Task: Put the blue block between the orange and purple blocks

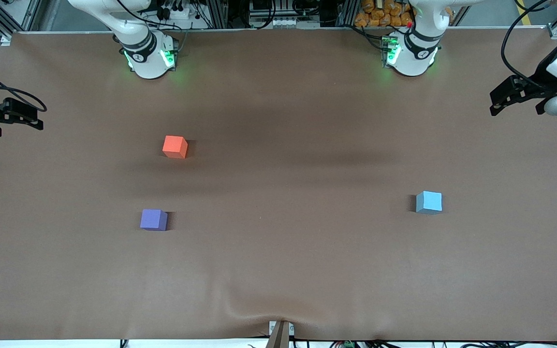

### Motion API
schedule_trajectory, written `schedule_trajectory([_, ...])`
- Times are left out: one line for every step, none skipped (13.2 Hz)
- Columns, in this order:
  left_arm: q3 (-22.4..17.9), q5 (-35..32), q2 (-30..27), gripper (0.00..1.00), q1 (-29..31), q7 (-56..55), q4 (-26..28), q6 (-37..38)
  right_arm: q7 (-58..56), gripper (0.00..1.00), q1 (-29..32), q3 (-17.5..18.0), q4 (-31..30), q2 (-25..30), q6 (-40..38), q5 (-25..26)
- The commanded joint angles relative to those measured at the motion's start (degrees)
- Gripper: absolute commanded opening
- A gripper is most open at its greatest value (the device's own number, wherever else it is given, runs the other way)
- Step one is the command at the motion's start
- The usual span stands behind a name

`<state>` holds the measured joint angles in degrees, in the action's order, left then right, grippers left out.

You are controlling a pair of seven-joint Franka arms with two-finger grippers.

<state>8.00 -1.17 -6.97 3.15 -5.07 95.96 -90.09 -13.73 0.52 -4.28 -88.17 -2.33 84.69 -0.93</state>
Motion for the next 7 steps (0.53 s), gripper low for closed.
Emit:
schedule_trajectory([-0.26, 0.21, 0.37, 1.00, 0.54, 0.85, -1.04, 2.02, 4.46, 1.00, 0.53, 0.41, 0.54, 0.48, 1.44, 0.13])
schedule_trajectory([-0.27, 0.20, 0.37, 1.00, 0.81, 0.86, -1.04, 2.03, 8.33, 1.00, 0.53, 0.50, 0.81, 0.48, 1.36, 0.05])
schedule_trajectory([-0.27, 0.12, 0.64, 1.00, 0.81, 0.86, -1.13, 2.03, 10.89, 1.00, 0.53, 0.67, 0.81, 0.48, 1.27, 0.05])
schedule_trajectory([-0.27, 0.12, 1.07, 1.00, 0.90, 0.94, -1.22, 2.03, 11.35, 1.00, 0.53, 0.93, 0.98, 0.48, 1.27, 0.05])
schedule_trajectory([-0.27, 0.12, 1.16, 1.00, 1.25, 0.94, -1.74, 2.03, 11.36, 1.00, 0.62, 0.85, 0.98, 0.48, 1.27, -0.30])
schedule_trajectory([-0.27, -0.06, 1.69, 1.00, 1.25, 0.86, -2.27, 2.03, 11.36, 1.00, 0.71, 0.76, 0.98, 0.48, 1.18, -0.83])
schedule_trajectory([-0.27, -0.06, 1.87, 1.00, 1.34, 1.03, -2.27, 2.03, 11.36, 1.00, 1.14, 0.76, 0.98, 0.48, 1.09, -0.92])
